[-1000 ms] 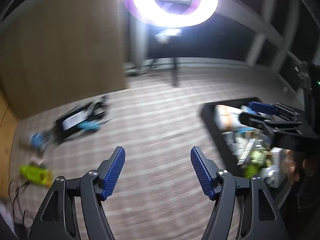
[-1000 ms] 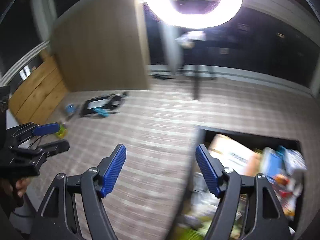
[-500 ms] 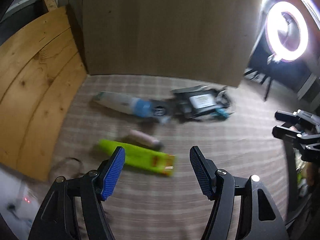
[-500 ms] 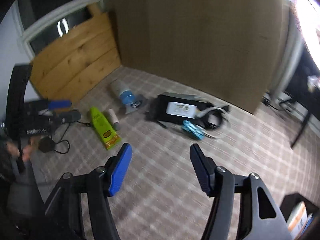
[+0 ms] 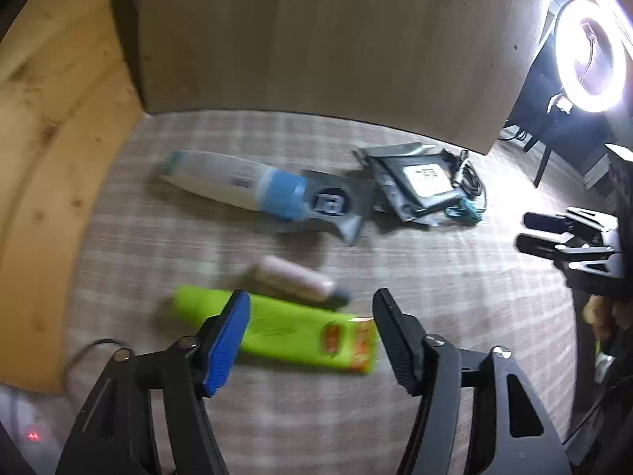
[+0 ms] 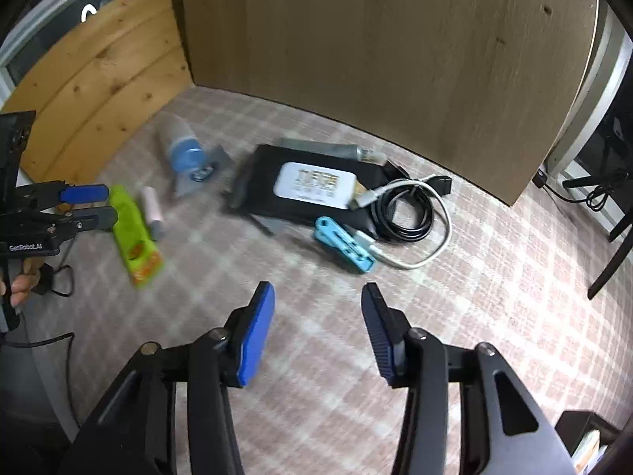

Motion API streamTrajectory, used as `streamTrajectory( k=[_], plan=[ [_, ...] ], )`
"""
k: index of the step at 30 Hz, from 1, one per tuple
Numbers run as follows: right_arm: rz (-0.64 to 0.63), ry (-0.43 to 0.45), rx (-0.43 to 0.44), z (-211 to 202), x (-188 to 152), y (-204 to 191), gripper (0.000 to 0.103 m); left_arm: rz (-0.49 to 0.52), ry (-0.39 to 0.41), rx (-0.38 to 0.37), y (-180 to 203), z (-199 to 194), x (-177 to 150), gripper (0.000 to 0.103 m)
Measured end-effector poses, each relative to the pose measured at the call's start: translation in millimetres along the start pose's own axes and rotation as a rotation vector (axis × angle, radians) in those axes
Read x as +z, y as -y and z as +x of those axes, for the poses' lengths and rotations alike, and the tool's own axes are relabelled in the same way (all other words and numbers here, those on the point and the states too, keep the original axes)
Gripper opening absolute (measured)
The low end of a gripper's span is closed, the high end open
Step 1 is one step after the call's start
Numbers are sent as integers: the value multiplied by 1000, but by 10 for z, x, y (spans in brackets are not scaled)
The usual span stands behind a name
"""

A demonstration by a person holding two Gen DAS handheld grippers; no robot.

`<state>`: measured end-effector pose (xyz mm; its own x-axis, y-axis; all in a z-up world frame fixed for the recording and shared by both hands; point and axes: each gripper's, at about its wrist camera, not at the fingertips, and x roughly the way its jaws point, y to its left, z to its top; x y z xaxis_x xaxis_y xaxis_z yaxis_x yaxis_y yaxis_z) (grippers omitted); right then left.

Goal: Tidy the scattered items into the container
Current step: 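Return both tools to the scattered items on the floor, then grasp the grey pouch with the left tool while the right grasps the teal clip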

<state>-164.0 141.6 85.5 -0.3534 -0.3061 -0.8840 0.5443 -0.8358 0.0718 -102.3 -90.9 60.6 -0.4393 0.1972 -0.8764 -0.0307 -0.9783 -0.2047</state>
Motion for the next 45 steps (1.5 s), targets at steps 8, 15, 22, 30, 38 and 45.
streamTrajectory(
  k=[8, 15, 22, 30, 38, 45],
  plan=[
    [-60, -14, 16, 340, 211, 98, 31, -109, -28, -17, 18, 331, 266, 57],
    [-90, -13, 35, 495, 243, 125, 31, -248, -67, -62, -61, 622, 346, 45],
    [-111, -8, 31, 589, 262, 143, 30, -298, -73, -73, 4, 791, 418, 27],
    [-158, -15, 24, 613, 303, 102, 23, -276, -42, -65, 65, 798, 420, 17],
    [-157, -11, 45, 601, 364, 66, 4, -290, -20, -60, -37, 764, 440, 9],
    [-111, 17, 54, 430, 301, 132, 4, -281, 16, -59, -47, 655, 403, 6]
  ],
)
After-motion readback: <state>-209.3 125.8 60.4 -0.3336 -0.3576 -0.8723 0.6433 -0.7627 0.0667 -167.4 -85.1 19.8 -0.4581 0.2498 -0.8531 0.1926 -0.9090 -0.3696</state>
